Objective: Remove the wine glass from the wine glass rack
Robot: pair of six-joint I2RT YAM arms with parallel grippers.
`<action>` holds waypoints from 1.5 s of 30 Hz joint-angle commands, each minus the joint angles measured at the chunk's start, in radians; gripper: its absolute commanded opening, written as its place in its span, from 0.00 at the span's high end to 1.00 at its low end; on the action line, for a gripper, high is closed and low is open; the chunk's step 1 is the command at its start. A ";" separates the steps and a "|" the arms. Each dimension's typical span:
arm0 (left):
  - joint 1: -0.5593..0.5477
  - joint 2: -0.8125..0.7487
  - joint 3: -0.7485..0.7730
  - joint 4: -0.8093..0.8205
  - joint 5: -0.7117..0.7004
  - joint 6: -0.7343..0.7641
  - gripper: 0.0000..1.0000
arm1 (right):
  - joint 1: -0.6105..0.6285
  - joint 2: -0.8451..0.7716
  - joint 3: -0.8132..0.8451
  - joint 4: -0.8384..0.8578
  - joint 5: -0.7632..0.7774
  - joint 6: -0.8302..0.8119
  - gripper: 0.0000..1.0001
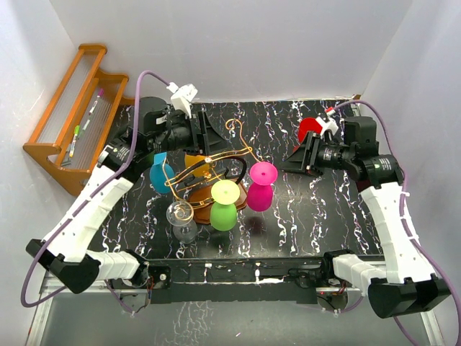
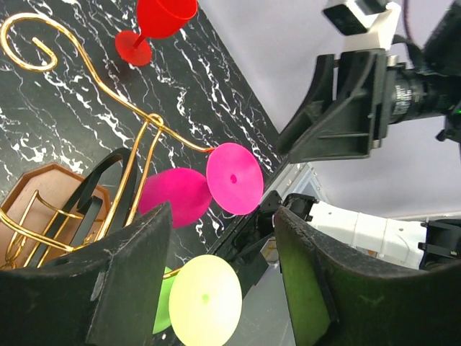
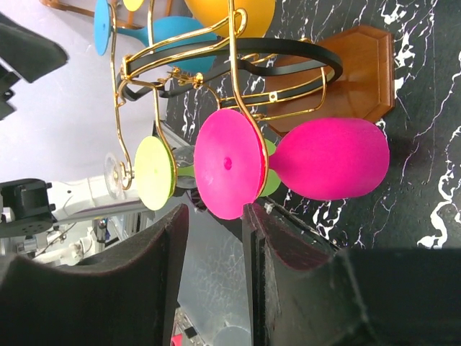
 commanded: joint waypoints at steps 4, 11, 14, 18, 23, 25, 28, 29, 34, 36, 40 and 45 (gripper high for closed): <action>-0.002 -0.062 0.053 -0.015 -0.007 0.021 0.43 | 0.098 0.050 0.020 0.048 0.101 0.011 0.62; -0.001 -0.081 0.052 -0.028 -0.022 0.032 0.43 | 0.118 0.073 0.068 0.007 0.202 -0.001 0.63; -0.003 -0.088 0.053 -0.033 -0.033 0.036 0.43 | 0.123 0.075 0.066 0.005 0.212 -0.002 0.63; -0.001 -0.092 0.051 -0.038 -0.039 0.041 0.43 | 0.128 0.074 0.062 0.015 0.206 0.000 0.63; -0.002 -0.097 0.043 -0.040 -0.046 0.042 0.43 | 0.142 0.077 0.070 0.022 0.200 0.004 0.63; -0.002 -0.101 0.038 -0.040 -0.051 0.043 0.43 | 0.147 0.077 0.073 0.026 0.197 0.007 0.63; -0.002 -0.104 0.035 -0.044 -0.051 0.044 0.43 | 0.153 0.078 0.074 0.028 0.201 0.010 0.63; -0.001 -0.105 0.035 -0.045 -0.052 0.044 0.43 | 0.155 0.078 0.072 0.028 0.205 0.011 0.63; -0.002 -0.111 0.035 -0.051 -0.056 0.047 0.43 | 0.167 0.078 0.066 0.031 0.219 0.012 0.63; -0.001 -0.112 0.036 -0.053 -0.059 0.047 0.43 | 0.170 0.072 0.065 0.038 0.213 0.016 0.63; -0.002 -0.114 0.031 -0.053 -0.062 0.047 0.43 | 0.175 0.062 0.070 0.057 0.198 0.032 0.64; -0.002 -0.115 0.021 -0.051 -0.063 0.045 0.43 | 0.181 0.058 0.075 0.073 0.176 0.047 0.64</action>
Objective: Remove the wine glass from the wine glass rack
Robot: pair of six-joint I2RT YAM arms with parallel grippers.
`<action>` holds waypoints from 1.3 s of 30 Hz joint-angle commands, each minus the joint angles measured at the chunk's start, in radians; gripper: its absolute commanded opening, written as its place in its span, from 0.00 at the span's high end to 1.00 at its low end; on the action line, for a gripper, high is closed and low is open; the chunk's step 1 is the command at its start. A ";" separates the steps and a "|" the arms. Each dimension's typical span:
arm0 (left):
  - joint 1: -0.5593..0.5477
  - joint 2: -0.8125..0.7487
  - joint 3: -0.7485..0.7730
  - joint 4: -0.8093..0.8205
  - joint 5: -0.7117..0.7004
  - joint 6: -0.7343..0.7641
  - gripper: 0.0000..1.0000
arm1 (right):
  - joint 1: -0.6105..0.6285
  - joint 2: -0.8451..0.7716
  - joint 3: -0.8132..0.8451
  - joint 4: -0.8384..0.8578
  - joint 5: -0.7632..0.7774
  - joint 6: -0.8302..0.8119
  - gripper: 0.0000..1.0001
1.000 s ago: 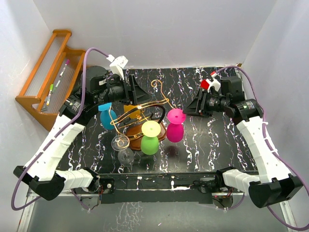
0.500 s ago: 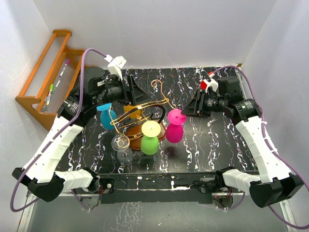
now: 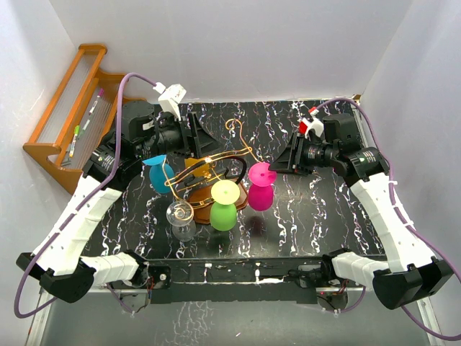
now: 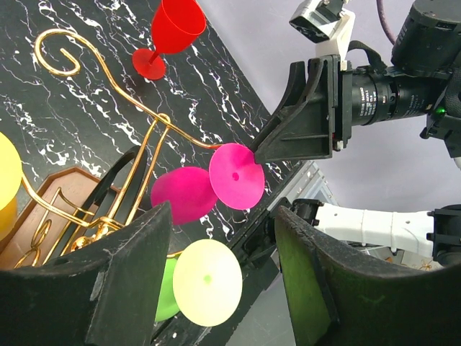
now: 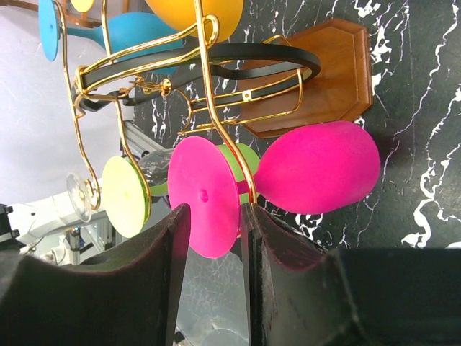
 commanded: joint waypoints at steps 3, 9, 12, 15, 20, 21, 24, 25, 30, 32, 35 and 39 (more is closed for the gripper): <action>-0.002 -0.034 -0.003 0.000 -0.009 0.009 0.43 | 0.017 -0.030 0.042 0.086 -0.040 0.033 0.64; -0.003 -0.038 -0.013 -0.001 -0.013 0.008 0.43 | 0.033 -0.037 0.019 0.130 -0.059 0.060 0.64; -0.002 -0.037 -0.014 0.000 -0.012 0.008 0.43 | 0.042 -0.031 0.019 0.133 -0.054 0.063 0.64; -0.002 -0.037 -0.014 0.002 -0.009 0.008 0.43 | 0.052 -0.025 0.012 0.134 -0.041 0.062 0.65; -0.001 -0.039 -0.011 -0.003 -0.008 0.011 0.43 | 0.068 -0.019 0.003 0.133 -0.015 0.059 0.66; -0.003 -0.040 -0.011 -0.004 -0.009 0.012 0.43 | 0.071 -0.017 0.001 0.133 -0.010 0.059 0.68; -0.002 -0.041 -0.011 -0.006 -0.008 0.014 0.43 | 0.081 -0.011 -0.005 0.129 0.005 0.056 0.70; -0.001 -0.041 -0.010 -0.008 -0.010 0.014 0.43 | 0.086 -0.009 -0.005 0.127 0.012 0.057 0.71; -0.001 -0.043 -0.012 -0.010 -0.009 0.018 0.43 | 0.098 0.001 -0.004 0.119 0.023 0.055 0.73; -0.001 -0.043 -0.011 -0.011 -0.008 0.019 0.43 | 0.105 0.005 -0.006 0.119 0.028 0.056 0.77; -0.002 -0.041 -0.007 -0.016 -0.008 0.018 0.43 | 0.106 0.001 -0.006 0.116 0.049 0.059 0.81; -0.001 -0.039 0.005 -0.020 -0.010 0.018 0.43 | 0.106 -0.014 -0.006 0.125 0.080 0.084 0.87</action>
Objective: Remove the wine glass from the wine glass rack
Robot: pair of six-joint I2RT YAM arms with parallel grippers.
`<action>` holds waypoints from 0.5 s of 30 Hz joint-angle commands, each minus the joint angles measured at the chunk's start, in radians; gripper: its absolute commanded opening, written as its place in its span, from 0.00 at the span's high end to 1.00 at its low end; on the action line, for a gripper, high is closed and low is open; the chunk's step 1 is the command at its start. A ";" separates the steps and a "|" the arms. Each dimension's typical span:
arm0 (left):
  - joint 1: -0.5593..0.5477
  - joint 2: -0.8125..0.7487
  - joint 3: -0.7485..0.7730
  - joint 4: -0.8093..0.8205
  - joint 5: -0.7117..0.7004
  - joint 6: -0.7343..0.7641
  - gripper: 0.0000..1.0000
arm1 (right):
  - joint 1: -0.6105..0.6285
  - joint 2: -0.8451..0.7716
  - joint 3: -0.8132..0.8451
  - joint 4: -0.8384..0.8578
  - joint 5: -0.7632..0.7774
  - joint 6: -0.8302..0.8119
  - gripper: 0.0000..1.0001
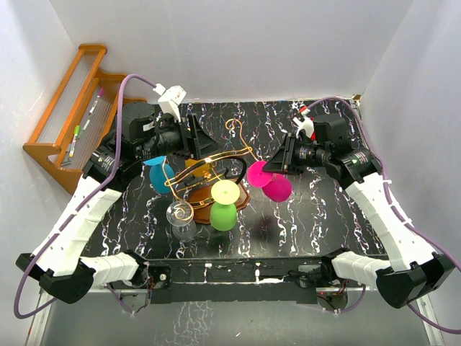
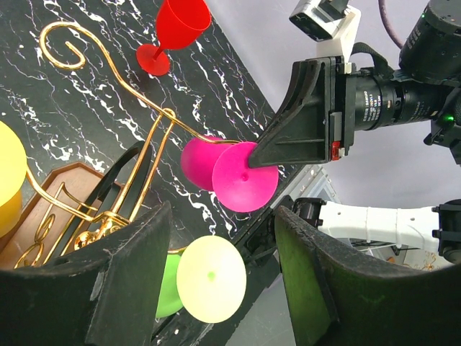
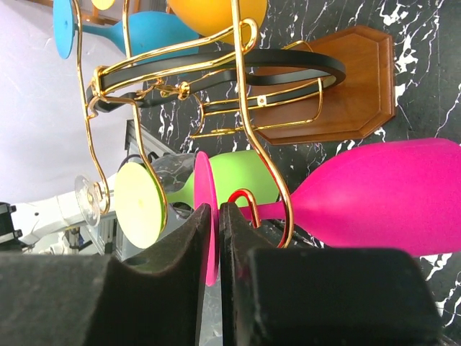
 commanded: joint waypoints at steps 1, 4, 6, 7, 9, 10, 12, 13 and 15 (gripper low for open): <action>-0.001 -0.032 0.019 -0.010 -0.001 0.014 0.43 | 0.007 -0.028 -0.001 0.054 0.042 0.033 0.88; -0.001 -0.029 0.028 -0.017 -0.005 0.014 0.43 | 0.007 -0.046 -0.010 0.074 0.062 0.057 0.91; -0.002 -0.030 0.036 -0.022 -0.009 0.015 0.43 | 0.006 -0.058 -0.014 0.081 0.077 0.066 0.92; -0.001 -0.030 0.039 -0.023 -0.010 0.015 0.43 | 0.006 -0.062 -0.019 0.086 0.078 0.070 0.92; -0.001 -0.028 0.044 -0.026 -0.011 0.015 0.43 | 0.007 -0.073 -0.030 0.095 0.080 0.082 0.92; -0.002 -0.027 0.047 -0.029 -0.012 0.015 0.43 | 0.007 -0.084 -0.036 0.100 0.079 0.090 0.92; -0.001 -0.024 0.053 -0.033 -0.014 0.015 0.43 | 0.006 -0.098 -0.045 0.110 0.084 0.101 0.92; -0.002 -0.025 0.054 -0.032 -0.015 0.015 0.43 | 0.006 -0.104 -0.047 0.110 0.088 0.104 0.92; -0.002 -0.023 0.057 -0.031 -0.016 0.015 0.43 | 0.006 -0.112 -0.049 0.107 0.101 0.108 0.92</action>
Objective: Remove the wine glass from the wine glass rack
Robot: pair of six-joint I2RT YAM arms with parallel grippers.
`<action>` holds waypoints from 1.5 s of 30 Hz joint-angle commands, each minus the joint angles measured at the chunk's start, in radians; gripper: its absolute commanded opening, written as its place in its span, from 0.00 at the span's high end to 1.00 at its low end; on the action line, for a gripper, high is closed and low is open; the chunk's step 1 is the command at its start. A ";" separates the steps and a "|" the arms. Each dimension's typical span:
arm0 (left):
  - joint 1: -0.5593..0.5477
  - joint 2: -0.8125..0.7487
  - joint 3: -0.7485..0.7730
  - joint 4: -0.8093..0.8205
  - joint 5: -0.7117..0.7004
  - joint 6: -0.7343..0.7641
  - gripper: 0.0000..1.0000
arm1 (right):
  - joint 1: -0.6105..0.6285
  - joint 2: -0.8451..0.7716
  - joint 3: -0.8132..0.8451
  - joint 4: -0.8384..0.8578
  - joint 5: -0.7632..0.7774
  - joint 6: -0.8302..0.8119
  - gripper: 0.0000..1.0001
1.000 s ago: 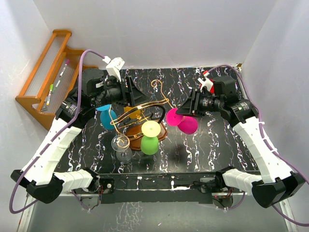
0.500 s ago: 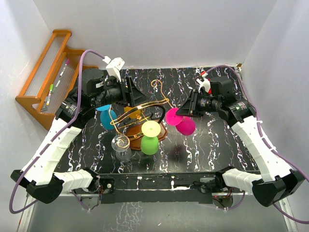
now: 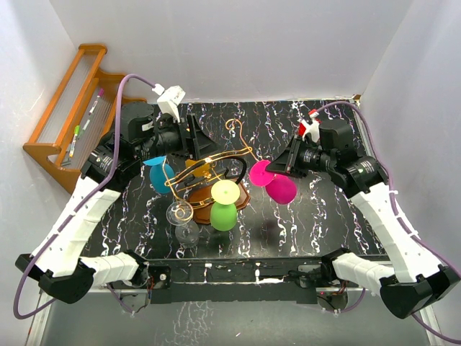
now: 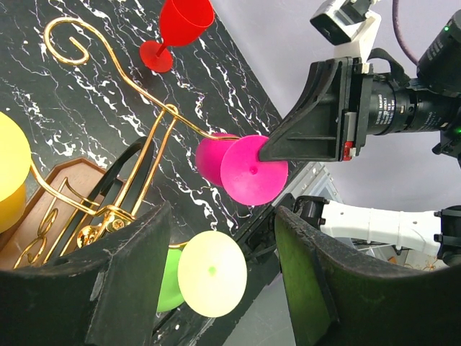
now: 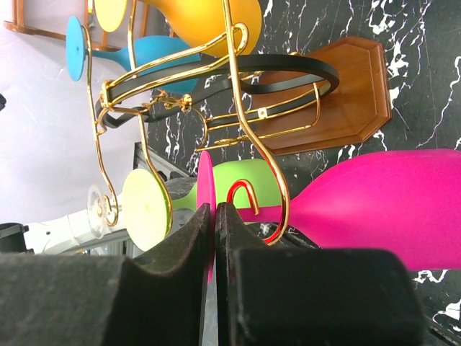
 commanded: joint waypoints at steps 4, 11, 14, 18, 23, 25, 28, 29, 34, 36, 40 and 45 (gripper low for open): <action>-0.002 -0.018 0.043 -0.002 -0.006 0.012 0.43 | 0.005 -0.055 -0.001 0.075 0.043 0.031 0.92; -0.002 -0.016 0.041 -0.002 -0.008 0.010 0.43 | 0.005 -0.069 -0.009 0.059 0.095 0.026 0.92; -0.001 -0.016 0.041 -0.002 -0.008 0.010 0.43 | 0.005 -0.074 -0.017 0.060 0.126 0.024 0.92; -0.002 -0.014 0.041 -0.001 -0.008 0.010 0.43 | 0.005 -0.071 -0.025 0.087 0.128 0.024 0.92; -0.002 -0.014 0.043 -0.002 -0.010 0.012 0.43 | 0.006 -0.053 -0.014 0.123 0.112 0.027 0.92; -0.002 -0.014 0.043 0.000 -0.011 0.012 0.43 | 0.006 -0.040 -0.013 0.145 0.085 0.030 0.92; -0.002 -0.013 0.040 0.003 -0.009 0.012 0.43 | 0.005 -0.014 -0.012 0.181 0.033 0.036 0.92; -0.002 -0.013 0.039 0.004 -0.009 0.012 0.43 | 0.006 -0.004 -0.010 0.190 0.018 0.034 0.92; -0.003 -0.014 0.035 0.005 -0.010 0.012 0.43 | 0.009 0.030 0.004 0.208 -0.081 0.021 0.92; -0.002 -0.016 0.032 0.006 -0.009 0.011 0.43 | 0.012 0.027 0.002 0.206 -0.109 0.018 0.92; -0.002 -0.009 0.034 0.012 -0.003 0.009 0.43 | 0.017 0.011 0.008 0.158 -0.174 -0.017 0.92; -0.002 0.001 0.035 0.018 0.000 0.006 0.43 | 0.018 -0.020 0.018 0.020 -0.198 -0.103 0.92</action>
